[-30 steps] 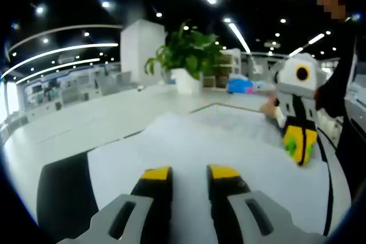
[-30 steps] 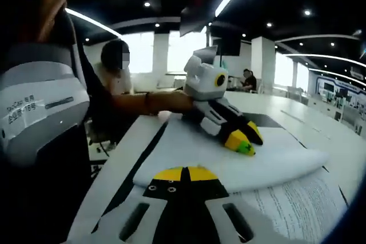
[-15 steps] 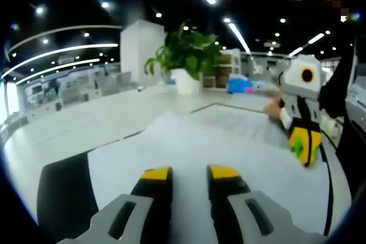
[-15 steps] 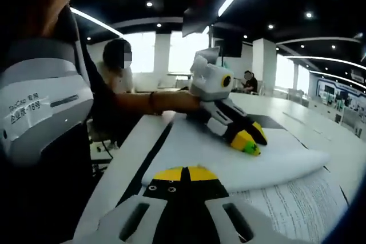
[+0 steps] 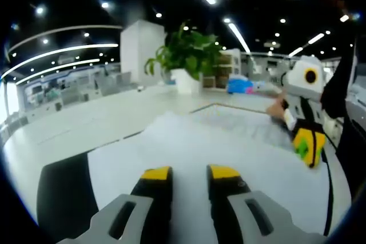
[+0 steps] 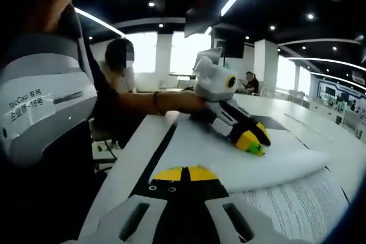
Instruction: Flip through the bound document one page at a time
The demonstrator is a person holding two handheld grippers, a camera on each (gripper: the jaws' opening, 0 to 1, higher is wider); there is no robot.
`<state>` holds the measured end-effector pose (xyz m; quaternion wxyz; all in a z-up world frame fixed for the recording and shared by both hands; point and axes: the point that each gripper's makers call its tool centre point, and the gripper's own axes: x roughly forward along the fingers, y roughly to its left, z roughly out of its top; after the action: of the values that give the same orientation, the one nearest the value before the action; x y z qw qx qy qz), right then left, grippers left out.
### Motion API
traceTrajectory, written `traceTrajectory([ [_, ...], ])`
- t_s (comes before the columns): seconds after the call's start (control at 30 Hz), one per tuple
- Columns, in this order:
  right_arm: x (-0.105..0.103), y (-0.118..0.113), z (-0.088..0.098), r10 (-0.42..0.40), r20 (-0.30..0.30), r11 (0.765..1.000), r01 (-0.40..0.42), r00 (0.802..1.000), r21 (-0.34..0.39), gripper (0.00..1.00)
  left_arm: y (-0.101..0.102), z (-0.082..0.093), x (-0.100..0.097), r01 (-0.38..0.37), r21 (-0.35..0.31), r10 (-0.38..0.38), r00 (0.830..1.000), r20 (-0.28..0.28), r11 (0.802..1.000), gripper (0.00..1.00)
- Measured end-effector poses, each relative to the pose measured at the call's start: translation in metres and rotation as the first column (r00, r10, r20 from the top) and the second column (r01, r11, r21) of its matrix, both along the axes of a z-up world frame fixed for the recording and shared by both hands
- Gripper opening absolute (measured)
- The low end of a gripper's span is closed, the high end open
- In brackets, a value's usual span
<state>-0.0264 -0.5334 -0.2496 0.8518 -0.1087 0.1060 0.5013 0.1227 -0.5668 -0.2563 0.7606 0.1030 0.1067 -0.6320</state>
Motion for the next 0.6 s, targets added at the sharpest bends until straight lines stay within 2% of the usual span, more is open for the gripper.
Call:
traceTrajectory([
  [0.6, -0.0046, 0.0031, 0.0012, -0.004, -0.008, 1.000, 0.004, 1.000, 0.011, 0.04, 0.0001, 0.0009, -0.0001, -0.001, -0.005, 0.001, 1.000, 0.001, 1.000, 0.26],
])
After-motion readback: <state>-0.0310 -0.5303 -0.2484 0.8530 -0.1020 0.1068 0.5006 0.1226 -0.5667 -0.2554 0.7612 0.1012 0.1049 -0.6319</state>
